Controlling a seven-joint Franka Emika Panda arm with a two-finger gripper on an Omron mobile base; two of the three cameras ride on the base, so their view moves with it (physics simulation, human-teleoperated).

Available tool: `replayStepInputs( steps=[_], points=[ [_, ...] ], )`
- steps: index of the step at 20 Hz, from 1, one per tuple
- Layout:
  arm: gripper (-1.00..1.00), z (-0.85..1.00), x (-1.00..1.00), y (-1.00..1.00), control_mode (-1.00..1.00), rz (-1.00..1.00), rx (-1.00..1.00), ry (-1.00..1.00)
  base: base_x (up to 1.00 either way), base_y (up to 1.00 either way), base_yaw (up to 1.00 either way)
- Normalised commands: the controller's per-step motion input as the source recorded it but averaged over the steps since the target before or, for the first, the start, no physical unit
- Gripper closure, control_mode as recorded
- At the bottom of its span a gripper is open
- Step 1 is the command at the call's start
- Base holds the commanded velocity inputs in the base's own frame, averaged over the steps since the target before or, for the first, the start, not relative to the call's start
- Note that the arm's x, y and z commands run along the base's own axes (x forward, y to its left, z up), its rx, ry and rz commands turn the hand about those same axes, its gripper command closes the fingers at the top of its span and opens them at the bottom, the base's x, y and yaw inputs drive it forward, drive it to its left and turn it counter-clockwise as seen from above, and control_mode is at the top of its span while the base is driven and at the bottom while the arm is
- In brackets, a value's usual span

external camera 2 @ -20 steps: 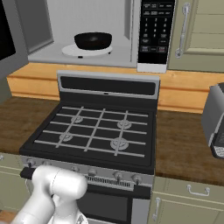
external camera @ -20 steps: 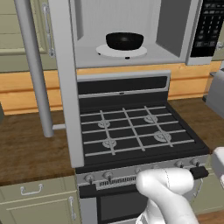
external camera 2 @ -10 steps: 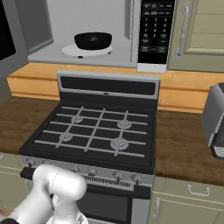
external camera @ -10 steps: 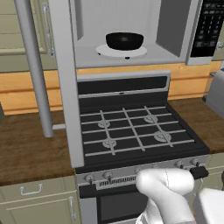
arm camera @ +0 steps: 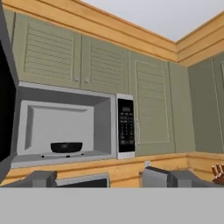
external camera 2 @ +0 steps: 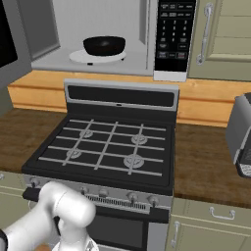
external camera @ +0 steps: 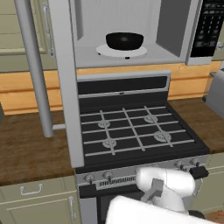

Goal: Open the microwave, place the bowl with waffle inside the microwave, then close the microwave door and turn it on.

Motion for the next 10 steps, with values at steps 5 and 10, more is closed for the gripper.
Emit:
replayStepInputs(
  steps=[5,10],
  points=[
    [-1.0,-0.18,0.22,0.57,-1.0,-0.11,-0.01,-0.01,0.0,0.0,0.0],
    [-1.0,-0.26,0.52,0.1,-1.0,-0.1,0.0,0.0,0.0,0.0,0.0]
  ],
)
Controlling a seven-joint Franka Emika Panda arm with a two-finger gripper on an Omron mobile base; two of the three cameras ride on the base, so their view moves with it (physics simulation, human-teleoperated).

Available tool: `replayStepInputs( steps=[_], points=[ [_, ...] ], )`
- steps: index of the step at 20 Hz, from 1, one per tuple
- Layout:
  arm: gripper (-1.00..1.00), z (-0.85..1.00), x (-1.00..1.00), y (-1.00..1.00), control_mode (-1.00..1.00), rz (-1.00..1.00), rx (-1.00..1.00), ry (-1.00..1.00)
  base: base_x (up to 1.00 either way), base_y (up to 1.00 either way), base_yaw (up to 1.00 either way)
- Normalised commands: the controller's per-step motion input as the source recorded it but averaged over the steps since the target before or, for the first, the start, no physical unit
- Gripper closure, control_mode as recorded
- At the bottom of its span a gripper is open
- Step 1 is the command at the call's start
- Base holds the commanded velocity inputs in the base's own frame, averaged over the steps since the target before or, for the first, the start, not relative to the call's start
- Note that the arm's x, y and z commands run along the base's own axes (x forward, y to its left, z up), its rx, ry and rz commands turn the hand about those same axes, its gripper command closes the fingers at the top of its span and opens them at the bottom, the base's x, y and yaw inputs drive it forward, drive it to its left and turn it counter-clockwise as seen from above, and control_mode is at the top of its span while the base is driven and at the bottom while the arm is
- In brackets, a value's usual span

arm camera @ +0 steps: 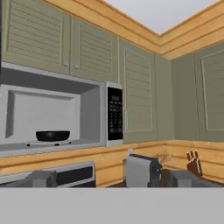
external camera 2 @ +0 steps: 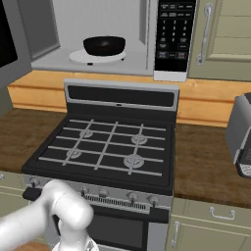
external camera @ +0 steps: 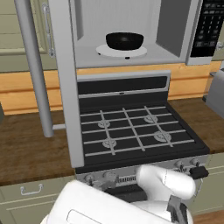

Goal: Open the microwave, place the bowl with waffle inside the microwave, then close the microwave door and turn it on.

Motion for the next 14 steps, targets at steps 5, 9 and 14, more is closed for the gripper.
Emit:
replayStepInputs(
  steps=[5,9,14],
  points=[
    [-1.0,-0.25,0.62,0.16,-1.0,-0.03,-0.02,-0.01,0.0,0.0,0.0],
    [-1.0,-0.23,0.64,0.15,-1.0,0.0,-0.01,0.0,0.0,0.0,0.0],
    [-1.0,-0.33,0.67,0.13,-1.0,0.0,-0.08,-0.01,0.0,0.0,0.0]
  ],
)
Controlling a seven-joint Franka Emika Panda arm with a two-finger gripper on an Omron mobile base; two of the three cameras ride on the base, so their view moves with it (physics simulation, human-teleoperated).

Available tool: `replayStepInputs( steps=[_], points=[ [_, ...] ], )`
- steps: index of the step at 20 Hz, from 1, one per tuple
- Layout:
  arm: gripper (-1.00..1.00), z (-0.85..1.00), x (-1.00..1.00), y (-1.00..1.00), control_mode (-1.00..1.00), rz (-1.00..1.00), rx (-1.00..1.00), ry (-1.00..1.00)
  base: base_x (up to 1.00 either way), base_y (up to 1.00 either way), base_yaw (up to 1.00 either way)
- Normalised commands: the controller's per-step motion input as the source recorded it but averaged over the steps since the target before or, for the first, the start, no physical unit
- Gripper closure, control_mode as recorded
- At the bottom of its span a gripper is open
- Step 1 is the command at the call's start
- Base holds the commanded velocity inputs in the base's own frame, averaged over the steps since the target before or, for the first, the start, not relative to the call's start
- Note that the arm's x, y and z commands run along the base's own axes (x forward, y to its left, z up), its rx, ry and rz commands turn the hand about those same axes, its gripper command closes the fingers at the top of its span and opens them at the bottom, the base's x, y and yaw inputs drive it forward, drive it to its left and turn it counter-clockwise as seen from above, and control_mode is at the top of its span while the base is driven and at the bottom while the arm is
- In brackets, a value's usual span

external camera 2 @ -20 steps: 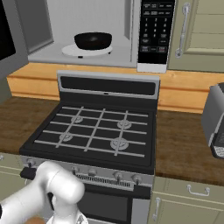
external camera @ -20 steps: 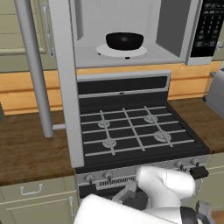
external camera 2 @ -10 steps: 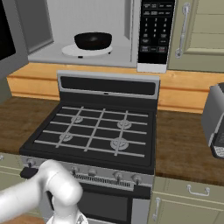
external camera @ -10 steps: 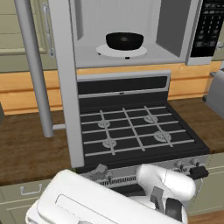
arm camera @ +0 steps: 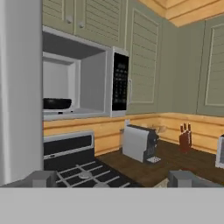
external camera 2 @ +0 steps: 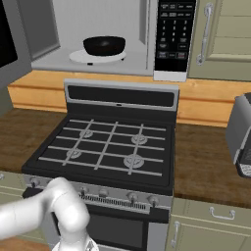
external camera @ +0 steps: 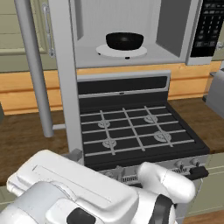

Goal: Open the microwave, place the bowl with waffle inside the microwave, then close the microwave door and turn it on.

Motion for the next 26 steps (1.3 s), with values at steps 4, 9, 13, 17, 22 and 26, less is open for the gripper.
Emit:
replayStepInputs(
  steps=[4,9,13,17,22,26],
  points=[
    [-1.0,-0.4,0.61,0.05,-1.0,0.0,-0.15,0.0,0.0,0.0,0.0],
    [-1.0,-0.12,0.35,0.16,-1.0,-0.04,-0.24,0.0,0.0,0.0,0.0],
    [-1.0,0.0,0.24,0.14,-1.0,-0.05,-0.24,0.0,0.0,0.0,0.0],
    [-1.0,-0.1,0.11,0.14,-1.0,-0.04,-0.19,-0.04,0.0,0.0,0.0],
    [-1.0,-0.26,-0.07,0.41,-1.0,-0.01,-0.12,-0.21,0.0,0.0,0.0],
    [-1.0,-0.42,-0.05,0.34,-1.0,0.02,-0.07,-0.17,0.0,0.0,0.0]
  ],
)
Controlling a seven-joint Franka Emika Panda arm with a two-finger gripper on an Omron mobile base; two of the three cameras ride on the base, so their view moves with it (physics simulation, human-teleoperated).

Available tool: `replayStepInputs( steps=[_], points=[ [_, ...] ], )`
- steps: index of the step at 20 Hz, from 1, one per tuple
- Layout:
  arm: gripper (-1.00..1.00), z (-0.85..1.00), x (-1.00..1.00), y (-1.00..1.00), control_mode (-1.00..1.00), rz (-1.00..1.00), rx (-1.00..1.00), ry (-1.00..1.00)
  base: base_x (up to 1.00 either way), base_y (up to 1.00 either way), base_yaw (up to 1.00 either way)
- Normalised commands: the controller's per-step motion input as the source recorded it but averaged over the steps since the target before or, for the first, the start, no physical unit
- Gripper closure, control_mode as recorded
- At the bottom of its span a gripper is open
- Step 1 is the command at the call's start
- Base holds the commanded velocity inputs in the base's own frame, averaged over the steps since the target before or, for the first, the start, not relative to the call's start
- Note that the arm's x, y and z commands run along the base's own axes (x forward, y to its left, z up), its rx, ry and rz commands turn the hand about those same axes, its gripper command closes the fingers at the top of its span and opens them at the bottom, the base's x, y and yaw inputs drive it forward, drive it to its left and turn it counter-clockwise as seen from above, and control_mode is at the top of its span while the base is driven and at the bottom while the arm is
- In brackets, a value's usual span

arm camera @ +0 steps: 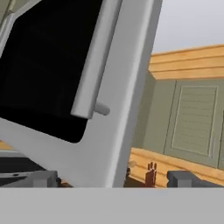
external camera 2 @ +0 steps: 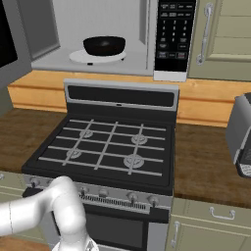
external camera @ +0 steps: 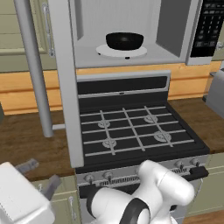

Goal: Open the microwave, place the bowl with waffle inside the microwave, then close the microwave door and turn it on.

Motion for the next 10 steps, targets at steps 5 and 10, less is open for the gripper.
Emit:
replayStepInputs(
  steps=[5,10],
  points=[
    [-1.0,-0.37,0.48,0.0,-1.0,0.09,-0.01,-0.12,0.0,0.0,0.0],
    [-1.0,-0.05,0.7,0.0,-1.0,0.01,-0.04,-0.02,0.0,0.0,0.0]
  ],
)
